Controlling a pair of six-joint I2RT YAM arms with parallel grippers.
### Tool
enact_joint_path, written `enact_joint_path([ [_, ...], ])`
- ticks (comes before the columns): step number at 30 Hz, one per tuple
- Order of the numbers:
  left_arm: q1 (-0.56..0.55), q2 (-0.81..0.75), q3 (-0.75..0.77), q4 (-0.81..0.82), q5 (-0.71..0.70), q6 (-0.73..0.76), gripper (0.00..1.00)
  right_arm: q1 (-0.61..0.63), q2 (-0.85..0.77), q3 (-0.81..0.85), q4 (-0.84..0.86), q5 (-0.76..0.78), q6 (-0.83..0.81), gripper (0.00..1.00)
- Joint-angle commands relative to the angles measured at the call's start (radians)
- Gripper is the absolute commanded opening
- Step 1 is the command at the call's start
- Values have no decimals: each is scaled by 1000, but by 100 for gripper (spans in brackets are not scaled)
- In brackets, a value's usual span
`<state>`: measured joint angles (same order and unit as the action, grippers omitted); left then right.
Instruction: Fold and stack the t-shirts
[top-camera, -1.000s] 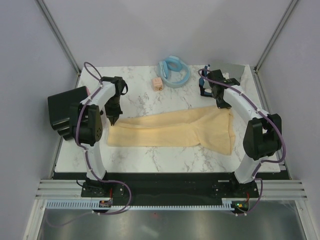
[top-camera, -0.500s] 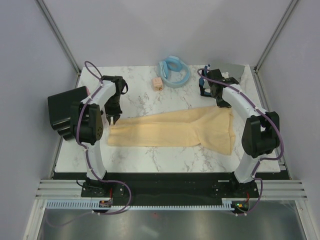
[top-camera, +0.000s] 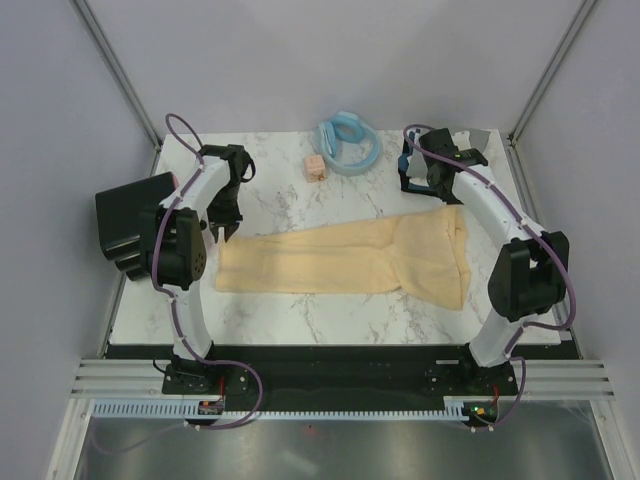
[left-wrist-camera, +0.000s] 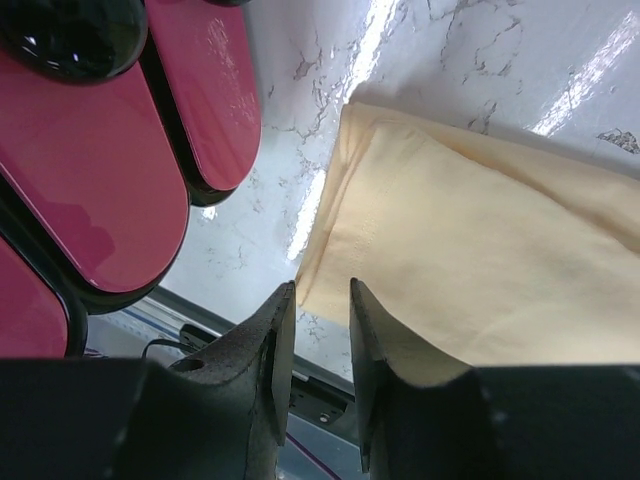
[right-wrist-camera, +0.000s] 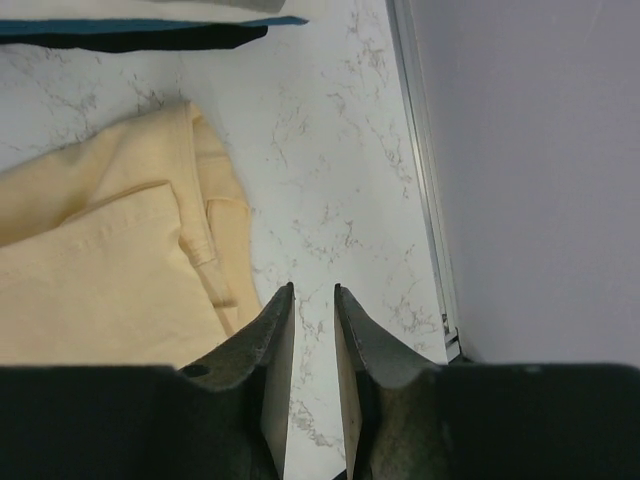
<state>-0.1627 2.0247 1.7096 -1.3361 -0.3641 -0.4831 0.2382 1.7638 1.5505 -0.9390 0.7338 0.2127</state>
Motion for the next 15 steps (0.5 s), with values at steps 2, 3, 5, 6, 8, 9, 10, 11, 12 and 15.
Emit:
enact_joint_path([
  [2,0,-61,15,-29,28,-2,35,-4,-124,42,20,27,-9,30],
  [3,-1,-67,4,-29,30,0,35,-2,-128,36,19,26,-9,30],
  [5,-12,-86,-7,-22,36,0,35,-2,-144,4,22,-17,-10,30],
  [6,-17,-89,-16,-18,42,4,35,-2,-150,-7,19,-51,-10,29],
  [8,-35,-101,-27,-15,62,6,35,-2,-165,-39,19,-153,-6,29],
  [9,-41,-104,-37,-12,70,9,35,0,-171,-52,16,-172,-4,28],
  [10,-58,-104,-41,-12,76,9,35,0,-173,-70,11,-186,1,27],
  [11,-67,-103,-47,-12,83,8,34,-2,-176,-79,5,-215,10,27],
  [12,-75,-104,-57,-8,94,11,34,0,-178,-87,-7,-232,10,27],
  [15,-112,-90,-71,-8,114,14,34,0,-164,-99,-50,-255,11,28],
])
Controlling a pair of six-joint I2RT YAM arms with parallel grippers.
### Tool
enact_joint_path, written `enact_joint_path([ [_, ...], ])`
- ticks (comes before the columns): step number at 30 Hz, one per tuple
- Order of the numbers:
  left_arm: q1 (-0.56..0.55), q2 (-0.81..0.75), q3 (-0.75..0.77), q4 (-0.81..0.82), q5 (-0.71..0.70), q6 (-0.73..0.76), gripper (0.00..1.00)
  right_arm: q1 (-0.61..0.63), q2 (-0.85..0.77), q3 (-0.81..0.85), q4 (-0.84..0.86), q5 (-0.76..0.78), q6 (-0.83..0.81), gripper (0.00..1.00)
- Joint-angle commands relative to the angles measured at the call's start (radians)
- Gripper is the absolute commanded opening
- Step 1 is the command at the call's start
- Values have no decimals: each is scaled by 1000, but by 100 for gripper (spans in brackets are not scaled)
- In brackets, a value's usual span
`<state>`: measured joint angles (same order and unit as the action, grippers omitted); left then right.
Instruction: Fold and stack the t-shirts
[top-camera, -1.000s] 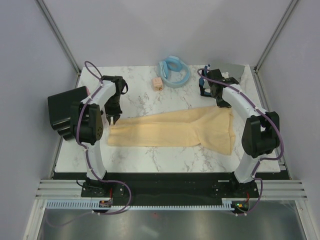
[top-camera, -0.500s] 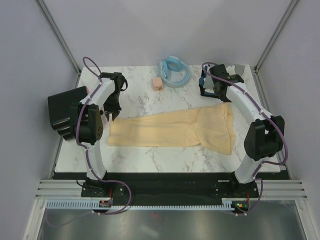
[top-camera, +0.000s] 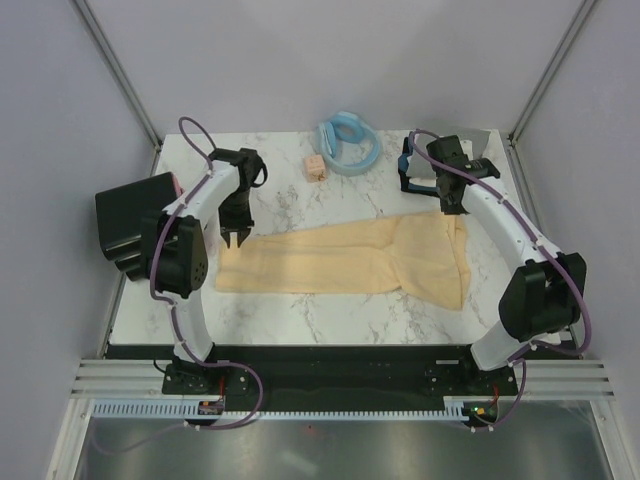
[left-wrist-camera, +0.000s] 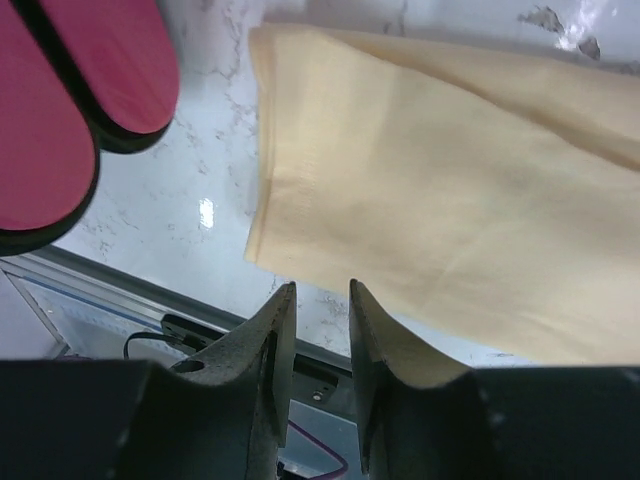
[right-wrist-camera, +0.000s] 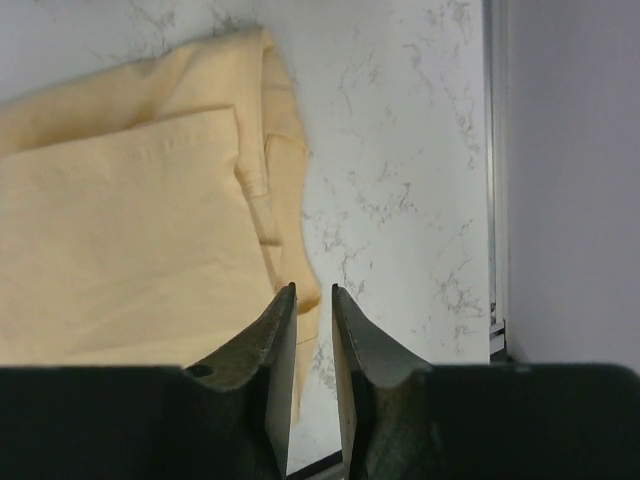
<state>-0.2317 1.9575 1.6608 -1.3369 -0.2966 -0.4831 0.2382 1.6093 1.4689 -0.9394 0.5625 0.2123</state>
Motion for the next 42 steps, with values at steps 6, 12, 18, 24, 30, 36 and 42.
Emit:
enact_joint_path([
  [6,-95,0,-21,11,57,5,35,3,37,-39,-78,-168,36,30],
  [12,-121,55,-44,42,71,12,35,33,107,-88,-53,-249,44,29],
  [18,-130,92,-70,68,97,12,31,49,178,-111,-58,-220,53,28],
  [24,-133,124,-101,87,99,9,15,47,231,-117,-75,-133,104,25],
  [30,-132,164,-107,91,106,11,4,38,320,-111,-87,-111,108,17],
  [36,-129,176,-105,91,103,15,2,1,393,-82,-94,-98,101,6],
  [42,-110,176,-130,90,103,26,2,-71,442,-65,-95,-84,98,0],
])
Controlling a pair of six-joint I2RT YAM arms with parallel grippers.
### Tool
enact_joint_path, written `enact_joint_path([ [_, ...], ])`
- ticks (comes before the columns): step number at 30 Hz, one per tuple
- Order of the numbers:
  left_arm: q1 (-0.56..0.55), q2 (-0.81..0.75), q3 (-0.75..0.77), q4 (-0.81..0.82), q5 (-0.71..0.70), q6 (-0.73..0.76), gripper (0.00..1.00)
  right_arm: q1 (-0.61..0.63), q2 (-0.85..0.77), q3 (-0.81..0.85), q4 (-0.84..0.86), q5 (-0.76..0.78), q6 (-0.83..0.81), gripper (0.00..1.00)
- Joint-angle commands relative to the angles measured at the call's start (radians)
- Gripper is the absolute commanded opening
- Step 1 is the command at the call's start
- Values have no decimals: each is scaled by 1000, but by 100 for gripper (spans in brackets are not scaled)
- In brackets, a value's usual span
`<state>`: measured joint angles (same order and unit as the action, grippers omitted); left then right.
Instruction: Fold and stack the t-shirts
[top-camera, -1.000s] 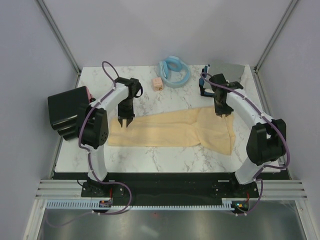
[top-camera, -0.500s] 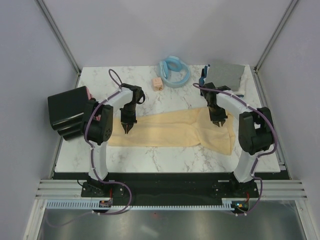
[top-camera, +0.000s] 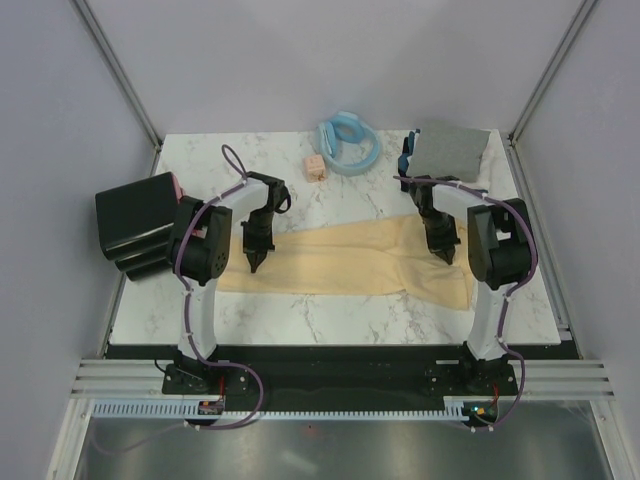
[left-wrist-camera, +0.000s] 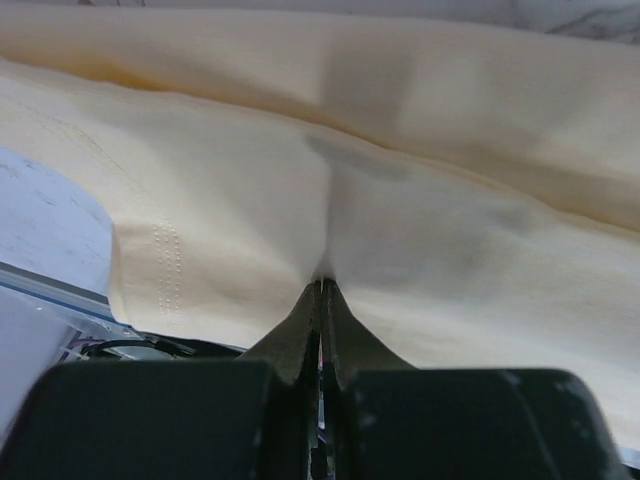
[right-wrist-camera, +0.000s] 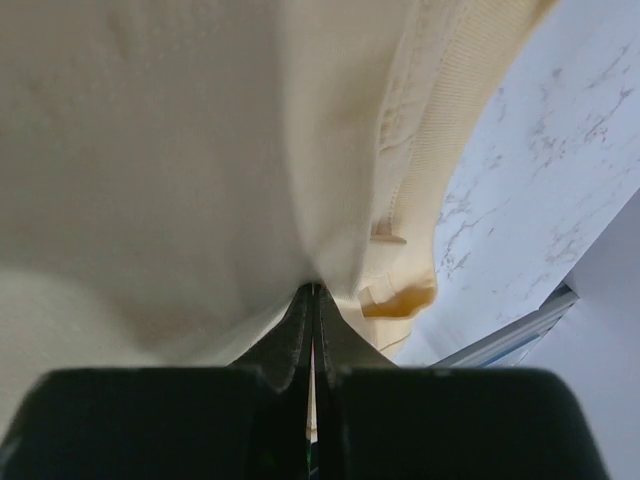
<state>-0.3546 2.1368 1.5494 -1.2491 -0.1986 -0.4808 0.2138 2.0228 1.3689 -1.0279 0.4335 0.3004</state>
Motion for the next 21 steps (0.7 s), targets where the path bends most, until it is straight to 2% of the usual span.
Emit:
enact_joint_path([
  [1,14,-3,-20,0,-1,25,2,-53,36,38,-8,50,11,0],
  [21,120,11,-75,19,-9,42,2,-140,158,163,-11,90,-3,0],
])
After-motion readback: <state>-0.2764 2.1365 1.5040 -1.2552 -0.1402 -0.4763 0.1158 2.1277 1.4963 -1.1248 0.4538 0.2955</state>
